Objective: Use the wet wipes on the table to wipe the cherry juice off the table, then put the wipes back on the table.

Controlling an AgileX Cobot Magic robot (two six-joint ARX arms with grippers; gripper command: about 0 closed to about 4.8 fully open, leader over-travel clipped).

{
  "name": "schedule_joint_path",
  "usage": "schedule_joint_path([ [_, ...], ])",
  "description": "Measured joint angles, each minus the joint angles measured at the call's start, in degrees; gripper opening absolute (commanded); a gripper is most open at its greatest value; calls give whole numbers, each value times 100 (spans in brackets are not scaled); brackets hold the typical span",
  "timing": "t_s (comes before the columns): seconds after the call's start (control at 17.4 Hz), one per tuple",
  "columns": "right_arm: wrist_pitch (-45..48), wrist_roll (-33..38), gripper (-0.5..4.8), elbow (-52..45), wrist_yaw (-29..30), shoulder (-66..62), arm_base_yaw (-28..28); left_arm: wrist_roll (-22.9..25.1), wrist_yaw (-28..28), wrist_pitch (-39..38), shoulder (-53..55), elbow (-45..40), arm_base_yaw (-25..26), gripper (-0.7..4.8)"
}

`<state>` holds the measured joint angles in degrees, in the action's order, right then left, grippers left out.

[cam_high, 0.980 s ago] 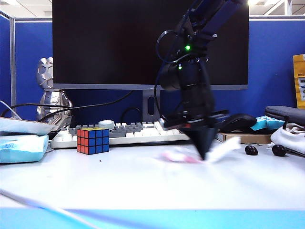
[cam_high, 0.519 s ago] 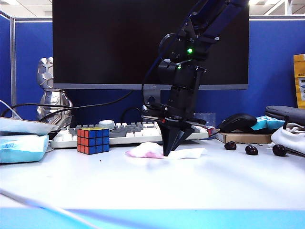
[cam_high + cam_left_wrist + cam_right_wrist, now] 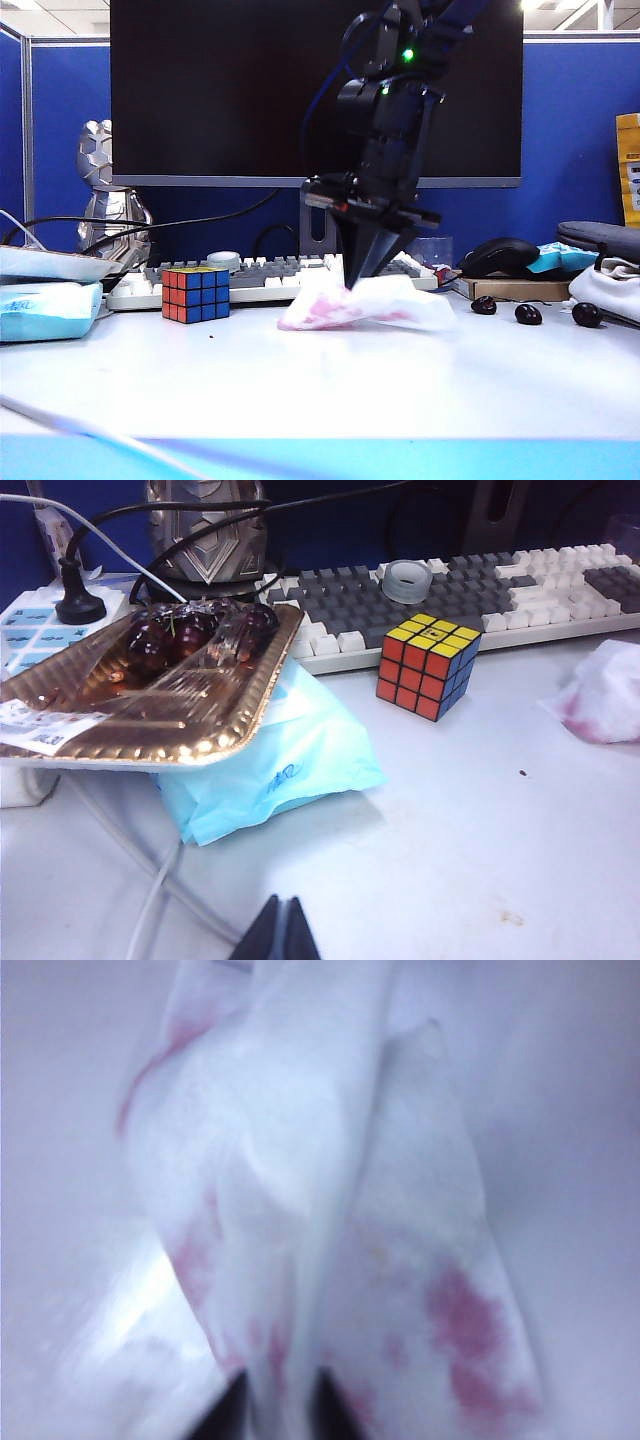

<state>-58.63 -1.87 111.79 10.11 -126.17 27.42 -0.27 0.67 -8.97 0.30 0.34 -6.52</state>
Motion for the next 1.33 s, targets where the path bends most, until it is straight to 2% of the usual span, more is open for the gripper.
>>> schedule_joint_path([
  [0.06, -28, 9, 119, 0, 0, 72, 0, 0, 0, 0, 0, 0, 0, -2],
  [0.17, -28, 4, 264, 11, 0, 173, 4, 0, 0, 0, 0, 0, 0, -2],
  [0.46, -492, 35, 260, 136, -2, 162, 31, 0, 0, 0, 0, 0, 0, -2],
  [0.52, -599, 35, 230, 260, -2, 162, 28, 0, 0, 0, 0, 0, 0, -2],
  [0.58, -697, 39, 154, 431, -2, 162, 28, 0, 0, 0, 0, 0, 0, -2],
  [0.63, -754, 55, 41, 595, -2, 162, 35, 0, 0, 0, 0, 0, 0, -2],
  [0.69, -848, 63, -6, 809, -2, 164, 39, 0, -2, 0, 0, 0, 0, -2],
  [1.1, -1287, 278, -6, 2522, -2, 758, 55, 0, 0, 0, 0, 0, 0, -2],
  [1.33, -1388, 313, -6, 3438, 0, 1821, 55, 0, 0, 0, 0, 0, 0, -2],
])
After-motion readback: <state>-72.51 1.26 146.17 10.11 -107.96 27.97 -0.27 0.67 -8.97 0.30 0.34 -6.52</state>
